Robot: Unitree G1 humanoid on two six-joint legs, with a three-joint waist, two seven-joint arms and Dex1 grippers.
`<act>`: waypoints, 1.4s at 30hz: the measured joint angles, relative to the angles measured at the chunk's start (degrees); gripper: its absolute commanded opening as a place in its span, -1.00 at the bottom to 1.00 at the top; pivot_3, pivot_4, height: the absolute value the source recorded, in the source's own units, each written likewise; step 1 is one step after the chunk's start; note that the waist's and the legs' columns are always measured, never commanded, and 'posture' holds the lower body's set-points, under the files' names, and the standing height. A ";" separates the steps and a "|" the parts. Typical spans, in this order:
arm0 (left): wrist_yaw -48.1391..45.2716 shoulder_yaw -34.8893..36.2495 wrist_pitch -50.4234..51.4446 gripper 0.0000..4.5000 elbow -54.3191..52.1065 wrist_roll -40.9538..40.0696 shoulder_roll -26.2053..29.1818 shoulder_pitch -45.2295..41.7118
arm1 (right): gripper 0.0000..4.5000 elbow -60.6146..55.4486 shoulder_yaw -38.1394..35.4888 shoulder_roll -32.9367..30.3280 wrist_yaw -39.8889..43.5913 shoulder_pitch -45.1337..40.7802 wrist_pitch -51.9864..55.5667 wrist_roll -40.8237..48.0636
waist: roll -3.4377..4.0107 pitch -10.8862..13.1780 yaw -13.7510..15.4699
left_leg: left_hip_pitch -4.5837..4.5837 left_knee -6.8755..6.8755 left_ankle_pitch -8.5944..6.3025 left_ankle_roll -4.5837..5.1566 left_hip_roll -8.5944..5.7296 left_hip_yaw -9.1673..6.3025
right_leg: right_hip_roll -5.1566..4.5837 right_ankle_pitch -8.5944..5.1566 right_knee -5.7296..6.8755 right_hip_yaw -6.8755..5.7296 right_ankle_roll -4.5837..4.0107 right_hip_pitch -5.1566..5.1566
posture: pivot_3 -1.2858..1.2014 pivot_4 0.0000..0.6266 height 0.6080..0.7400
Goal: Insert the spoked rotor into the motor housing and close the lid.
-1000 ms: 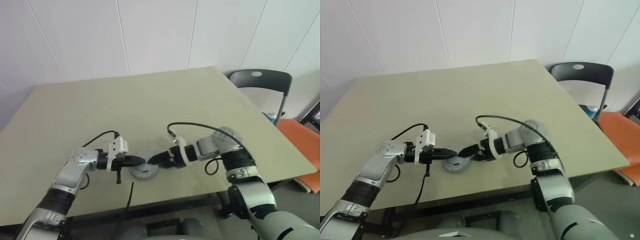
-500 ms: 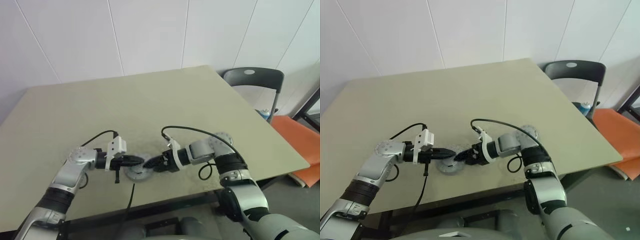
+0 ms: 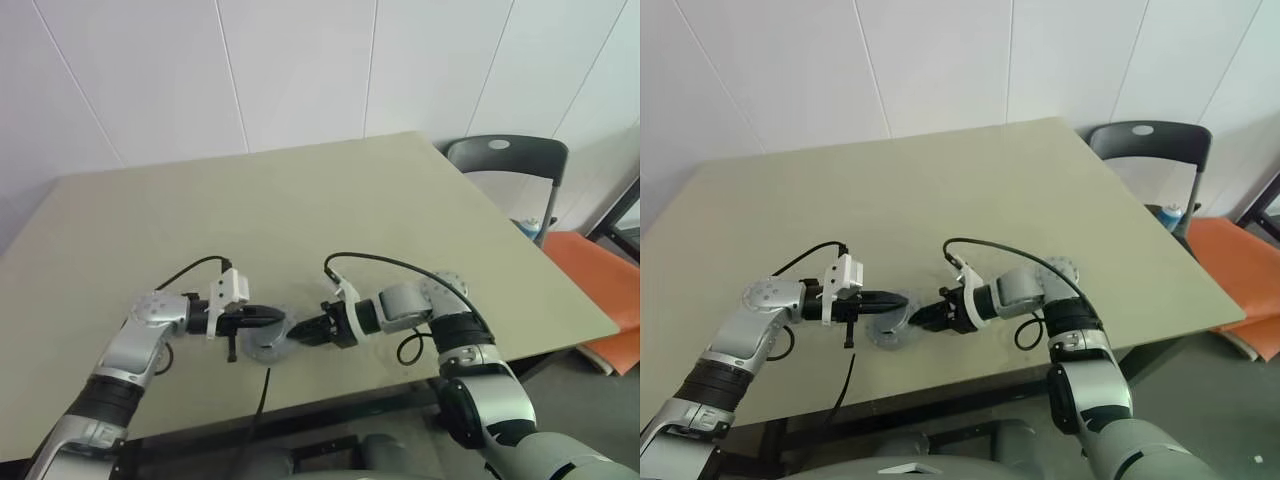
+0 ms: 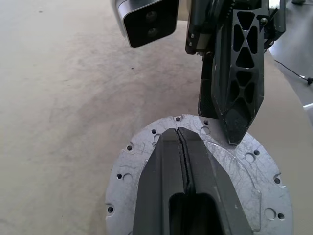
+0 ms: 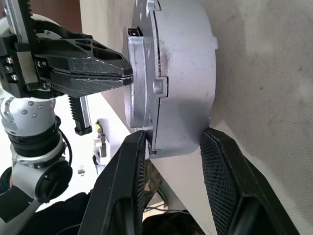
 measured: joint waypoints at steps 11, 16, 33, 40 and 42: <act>16.42 14.92 10.98 -1.00 3.23 -10.02 -7.64 -6.64 | -0.47 -4.18 -1.81 2.82 0.23 0.56 0.11 -1.10 | -0.56 0.32 -0.12 | -0.24 -0.10 -0.01 0.00 -0.05 -0.01 | -0.01 0.04 0.00 0.07 0.02 -0.31 | 0.03 -1.00 1.00; 19.84 17.62 16.38 -1.00 -3.03 -13.57 -7.66 -2.13 | -0.47 -3.86 -2.84 3.37 0.61 0.49 0.08 -2.20 | -0.56 0.33 -0.08 | -0.25 -0.10 -0.02 0.01 -0.07 0.01 | -0.03 0.04 -0.07 0.12 0.01 -0.30 | 0.03 -1.00 1.00; 43.97 38.11 37.35 -0.60 -17.71 -40.04 -15.94 13.12 | -0.47 2.54 -12.61 11.41 7.85 -6.84 -17.86 -13.36 | -0.77 0.54 0.04 | -0.37 -0.13 -0.03 -0.02 -0.10 0.00 | -0.04 0.18 -0.33 0.09 -0.22 -0.30 | 0.03 -1.00 1.00; 54.62 44.06 38.98 0.43 -17.68 -54.12 -20.83 14.00 | -0.47 4.01 -13.54 12.51 10.32 -7.00 -20.85 -16.73 | -0.82 0.52 0.04 | -0.90 -0.02 -0.03 -0.03 -0.12 -0.03 | -0.09 0.22 -0.37 0.07 -0.25 -0.74 | 0.03 -1.00 1.00; 58.40 44.60 39.80 0.72 -17.64 -58.56 -21.75 13.94 | -0.47 4.00 -13.54 12.89 11.07 -7.11 -21.27 -17.41 | -0.86 0.49 0.04 | -1.02 -0.02 -0.02 -0.03 -0.12 -0.02 | -0.09 0.24 -0.35 0.09 -0.27 -0.88 | 0.03 -1.00 1.00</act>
